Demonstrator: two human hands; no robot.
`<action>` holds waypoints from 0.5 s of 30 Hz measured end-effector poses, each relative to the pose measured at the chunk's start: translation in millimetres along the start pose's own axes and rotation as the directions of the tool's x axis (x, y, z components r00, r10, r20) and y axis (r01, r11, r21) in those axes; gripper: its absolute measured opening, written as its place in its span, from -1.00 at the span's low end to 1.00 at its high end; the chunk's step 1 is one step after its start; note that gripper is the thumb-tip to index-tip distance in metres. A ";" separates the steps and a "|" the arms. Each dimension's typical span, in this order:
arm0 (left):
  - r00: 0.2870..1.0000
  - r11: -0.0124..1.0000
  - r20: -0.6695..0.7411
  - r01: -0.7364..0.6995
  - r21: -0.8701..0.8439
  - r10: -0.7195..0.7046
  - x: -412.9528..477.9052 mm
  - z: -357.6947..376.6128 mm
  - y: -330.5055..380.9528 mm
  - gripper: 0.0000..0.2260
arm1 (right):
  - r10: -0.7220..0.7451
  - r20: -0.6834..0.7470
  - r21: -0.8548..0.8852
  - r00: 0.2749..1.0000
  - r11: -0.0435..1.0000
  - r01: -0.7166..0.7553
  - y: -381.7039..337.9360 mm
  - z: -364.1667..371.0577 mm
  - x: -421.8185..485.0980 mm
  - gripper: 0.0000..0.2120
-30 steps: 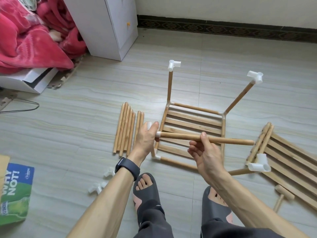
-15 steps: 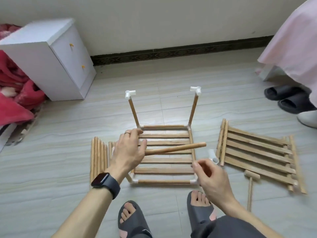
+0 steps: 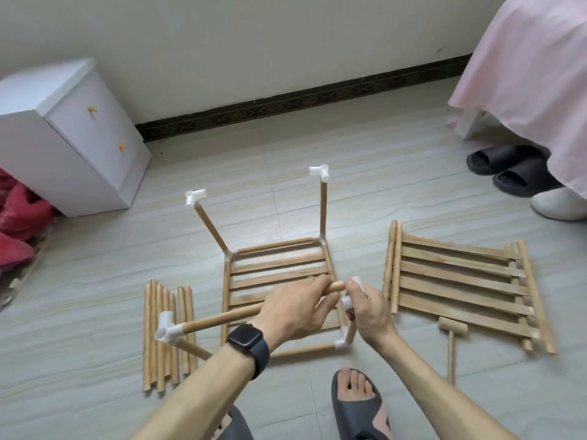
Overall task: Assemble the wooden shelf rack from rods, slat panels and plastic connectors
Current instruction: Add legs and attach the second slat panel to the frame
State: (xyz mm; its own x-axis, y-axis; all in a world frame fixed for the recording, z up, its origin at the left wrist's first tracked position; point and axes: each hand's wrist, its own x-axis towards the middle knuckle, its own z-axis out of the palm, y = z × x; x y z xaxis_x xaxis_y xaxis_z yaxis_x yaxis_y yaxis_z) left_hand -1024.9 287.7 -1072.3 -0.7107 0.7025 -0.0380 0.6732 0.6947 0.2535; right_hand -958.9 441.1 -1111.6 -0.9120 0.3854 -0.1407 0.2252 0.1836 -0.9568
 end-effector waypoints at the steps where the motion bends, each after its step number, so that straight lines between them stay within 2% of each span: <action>1: 0.999 1.000 -0.032 -0.003 -0.001 0.003 -0.5 2.1 0.5 -0.71 | -0.004 -0.001 0.012 1.000 1.000 0.004 -0.2 0.9 6.3 -0.52; 5: 0.994 0.999 -0.112 0.009 0.033 -0.005 2.3 2.7 0.8 -0.63 | -0.004 -0.042 0.050 0.999 0.999 0.007 5.1 1.9 19.5 -0.53; 9: 0.981 0.984 -0.181 0.093 0.149 -0.065 0.9 8.3 5.8 -0.49 | -0.002 -0.100 0.085 0.995 0.996 0.011 11.1 4.9 21.7 -0.54; 12: 0.973 0.975 -0.217 0.114 0.188 -0.072 -1.8 13.6 10.9 -0.49 | -0.008 -0.124 0.055 0.992 0.998 0.015 10.7 5.3 22.8 -0.54; 15: 0.978 0.977 -0.204 0.092 0.190 -0.053 -2.6 16.3 9.5 -0.54 | -0.063 -0.057 0.007 0.996 0.998 0.063 10.4 2.5 22.4 -0.49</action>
State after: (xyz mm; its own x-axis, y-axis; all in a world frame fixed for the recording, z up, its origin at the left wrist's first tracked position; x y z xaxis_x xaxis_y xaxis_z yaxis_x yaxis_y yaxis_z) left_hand -1013.4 294.9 -1085.5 -0.7720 0.6186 0.1462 0.6311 0.7733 0.0606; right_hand -977.8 449.4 -1125.3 -0.9034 0.4238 -0.0657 0.1646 0.2012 -0.9656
